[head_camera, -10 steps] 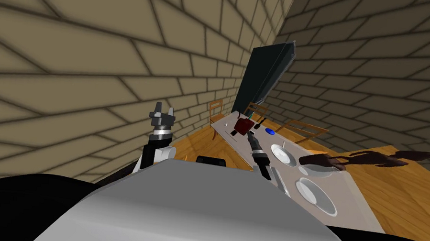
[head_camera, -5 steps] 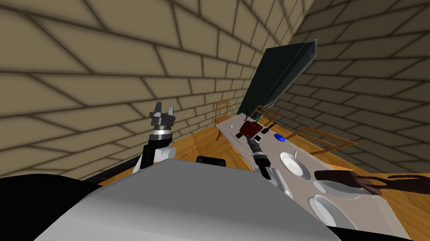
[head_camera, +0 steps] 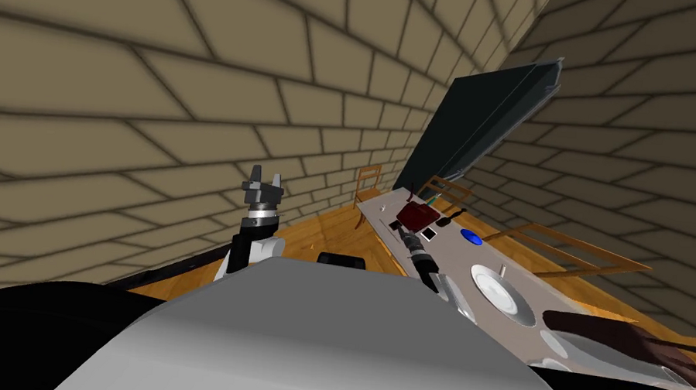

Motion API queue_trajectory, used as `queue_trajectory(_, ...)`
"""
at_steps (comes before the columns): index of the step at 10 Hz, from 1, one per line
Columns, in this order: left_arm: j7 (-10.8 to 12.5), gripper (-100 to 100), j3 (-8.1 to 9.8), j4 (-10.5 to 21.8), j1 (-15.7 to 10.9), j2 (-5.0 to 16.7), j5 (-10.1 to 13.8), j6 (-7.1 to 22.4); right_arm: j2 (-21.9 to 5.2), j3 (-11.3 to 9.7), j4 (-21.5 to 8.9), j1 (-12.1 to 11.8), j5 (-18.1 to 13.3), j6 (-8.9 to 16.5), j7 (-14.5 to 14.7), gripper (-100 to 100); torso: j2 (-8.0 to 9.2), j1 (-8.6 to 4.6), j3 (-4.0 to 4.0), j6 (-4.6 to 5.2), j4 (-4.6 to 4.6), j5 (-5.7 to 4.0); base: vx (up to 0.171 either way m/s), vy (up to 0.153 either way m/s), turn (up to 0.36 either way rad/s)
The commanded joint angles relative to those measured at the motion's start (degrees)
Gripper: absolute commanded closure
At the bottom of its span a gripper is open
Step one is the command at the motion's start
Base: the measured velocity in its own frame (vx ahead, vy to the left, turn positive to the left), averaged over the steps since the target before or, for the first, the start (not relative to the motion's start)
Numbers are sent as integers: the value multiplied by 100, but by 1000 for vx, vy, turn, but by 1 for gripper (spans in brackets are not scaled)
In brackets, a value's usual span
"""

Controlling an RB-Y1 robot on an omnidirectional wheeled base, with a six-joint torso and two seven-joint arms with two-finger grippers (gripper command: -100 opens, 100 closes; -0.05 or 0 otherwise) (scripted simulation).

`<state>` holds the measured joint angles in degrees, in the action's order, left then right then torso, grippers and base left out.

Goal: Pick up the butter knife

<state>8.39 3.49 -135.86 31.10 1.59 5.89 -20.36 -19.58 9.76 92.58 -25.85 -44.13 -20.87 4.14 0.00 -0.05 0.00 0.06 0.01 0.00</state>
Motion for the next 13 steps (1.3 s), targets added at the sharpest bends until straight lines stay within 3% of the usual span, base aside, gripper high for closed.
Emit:
queue_trajectory(1,0,0,0,0,0,0,0,0,-86,11,-286,50,-251,13,64,-100,0,0,0,0,0,0,30,4,222)
queue_trajectory(4,0,0,0,0,0,0,0,0,-149,2,-607,73,-465,30,121,-100,-4,-3,-2,-3,-1,-1,29,-4,155)
queue_trajectory(9,0,0,0,0,0,0,0,0,-365,-108,-1614,146,-1254,60,343,-100,-10,-12,-6,-1,-2,-3,52,-29,241)
queue_trajectory(13,0,0,1,0,1,0,0,0,-452,-194,-2145,173,-1626,55,447,-100,-12,-12,-7,3,-3,-3,55,-41,138)
